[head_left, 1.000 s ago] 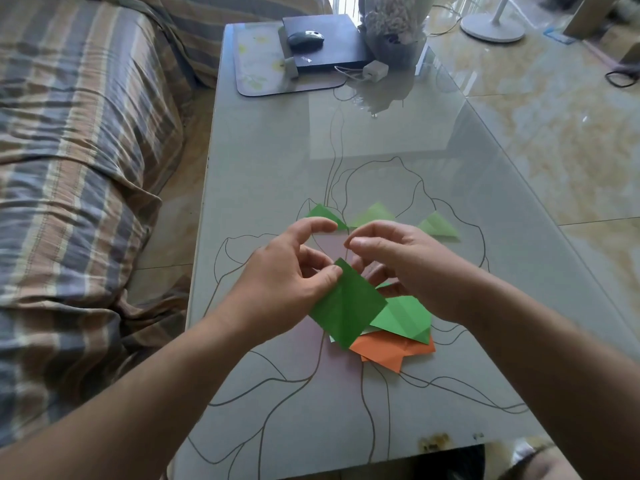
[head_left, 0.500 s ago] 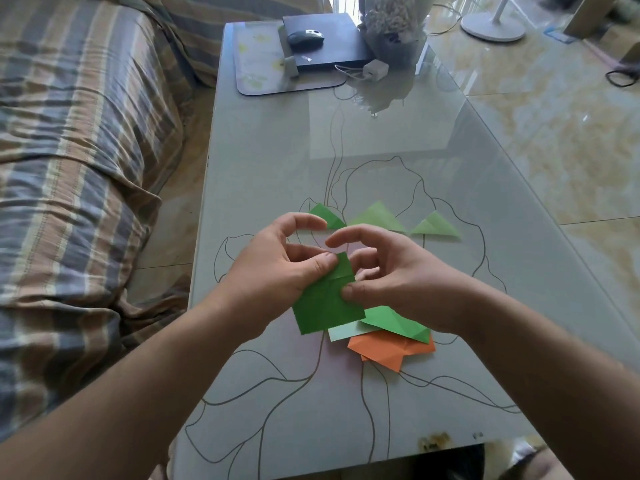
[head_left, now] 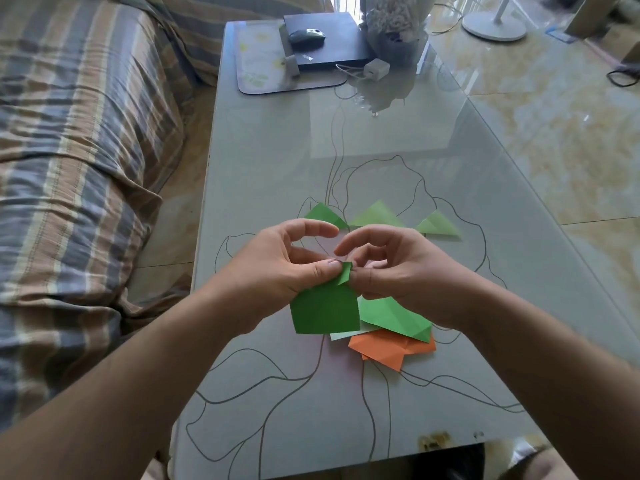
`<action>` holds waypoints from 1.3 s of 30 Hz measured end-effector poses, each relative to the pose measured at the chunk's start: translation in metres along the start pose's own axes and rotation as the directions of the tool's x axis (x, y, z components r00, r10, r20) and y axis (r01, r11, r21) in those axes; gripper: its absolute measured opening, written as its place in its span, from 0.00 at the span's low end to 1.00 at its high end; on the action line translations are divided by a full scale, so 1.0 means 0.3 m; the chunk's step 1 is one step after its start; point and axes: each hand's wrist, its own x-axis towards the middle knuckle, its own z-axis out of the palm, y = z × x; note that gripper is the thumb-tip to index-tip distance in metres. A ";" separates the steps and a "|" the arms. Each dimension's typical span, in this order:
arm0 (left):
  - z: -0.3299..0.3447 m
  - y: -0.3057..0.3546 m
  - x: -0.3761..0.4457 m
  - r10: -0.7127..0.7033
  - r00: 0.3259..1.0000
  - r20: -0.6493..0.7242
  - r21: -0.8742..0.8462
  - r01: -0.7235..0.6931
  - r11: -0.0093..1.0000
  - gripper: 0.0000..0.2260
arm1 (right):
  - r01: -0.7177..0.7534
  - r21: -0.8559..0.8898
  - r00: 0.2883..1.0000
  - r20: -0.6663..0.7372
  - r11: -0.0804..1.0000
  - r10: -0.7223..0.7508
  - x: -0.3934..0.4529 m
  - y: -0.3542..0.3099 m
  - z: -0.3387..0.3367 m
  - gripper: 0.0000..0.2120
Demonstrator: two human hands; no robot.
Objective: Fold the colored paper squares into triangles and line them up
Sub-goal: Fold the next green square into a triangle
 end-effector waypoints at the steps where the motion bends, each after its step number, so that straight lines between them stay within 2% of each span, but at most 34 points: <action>1: 0.001 0.002 0.000 0.000 1.000 0.005 -0.006 0.000 1.000 0.19 | 0.009 0.006 1.000 0.000 1.000 -0.009 0.000 0.001 0.000 0.10; 5: -0.008 0.003 0.000 0.006 1.000 0.008 -0.013 -0.006 1.000 0.23 | 0.067 0.022 0.998 0.010 0.998 -0.067 -0.002 0.003 -0.003 0.11; 8: -0.016 0.003 0.001 0.005 1.000 0.019 -0.002 -0.005 1.000 0.23 | 0.106 -0.151 0.994 0.048 0.983 -0.100 -0.009 -0.001 -0.006 0.07; 13: -0.022 0.000 0.001 -0.023 0.999 0.027 -0.020 0.024 1.000 0.23 | 0.156 -0.306 0.988 0.025 0.939 -0.155 -0.012 0.000 0.001 0.11; 18: -0.032 0.004 0.006 -0.062 0.998 0.002 -0.219 0.061 0.974 0.26 | 0.197 -0.289 0.976 -0.031 0.937 -0.215 -0.008 0.004 -0.005 0.09; 24: -0.026 -0.005 0.008 -0.038 0.999 -0.030 -0.192 0.031 0.981 0.25 | 0.212 -0.314 0.971 -0.035 0.925 -0.235 -0.002 0.018 0.000 0.03; 32: -0.009 0.005 -0.004 0.021 0.998 -0.067 -0.100 -0.028 0.995 0.20 | 0.222 -0.258 0.965 -0.082 0.940 -0.250 0.000 0.020 0.014 0.07; 39: 0.000 0.003 -0.007 0.013 0.997 -0.073 -0.135 -0.023 0.991 0.12 | 0.189 -0.234 0.967 -0.127 0.954 -0.223 -0.006 0.015 0.025 0.04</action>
